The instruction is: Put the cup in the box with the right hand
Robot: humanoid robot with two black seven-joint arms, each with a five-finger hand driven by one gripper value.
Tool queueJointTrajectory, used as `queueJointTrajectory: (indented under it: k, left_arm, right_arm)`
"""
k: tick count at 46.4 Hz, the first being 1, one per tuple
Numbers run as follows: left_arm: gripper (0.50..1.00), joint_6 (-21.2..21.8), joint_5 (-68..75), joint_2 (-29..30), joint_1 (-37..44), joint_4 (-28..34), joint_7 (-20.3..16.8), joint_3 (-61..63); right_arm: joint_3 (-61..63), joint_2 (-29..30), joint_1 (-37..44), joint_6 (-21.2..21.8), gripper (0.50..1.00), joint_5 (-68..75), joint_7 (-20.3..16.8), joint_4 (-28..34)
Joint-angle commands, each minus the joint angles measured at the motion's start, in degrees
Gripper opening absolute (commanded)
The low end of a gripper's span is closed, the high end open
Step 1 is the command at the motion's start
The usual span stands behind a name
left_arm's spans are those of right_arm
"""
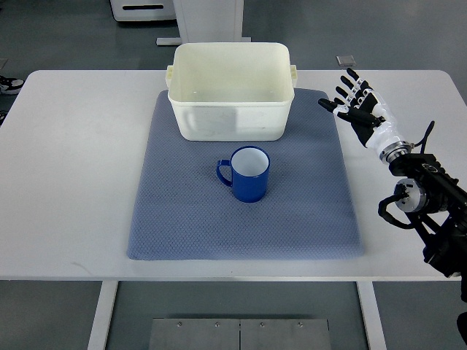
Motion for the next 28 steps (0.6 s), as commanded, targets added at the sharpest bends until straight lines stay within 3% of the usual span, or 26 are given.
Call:
queueJointTrajectory:
  k: [1,28]
  left_arm:
    - [1.0,0.0,0.0,0.0,0.0,0.0,0.0,0.0]
    - [1.0,0.0,0.0,0.0,0.2,0.0,-0.1,0.0]
  right_arm:
    - [-0.1,-0.1,0.0,0.0,1.0,0.0,0.0,0.0]
    - [0.0,-0.3,0.0,0.1,1.0,0.0,0.0,0.2]
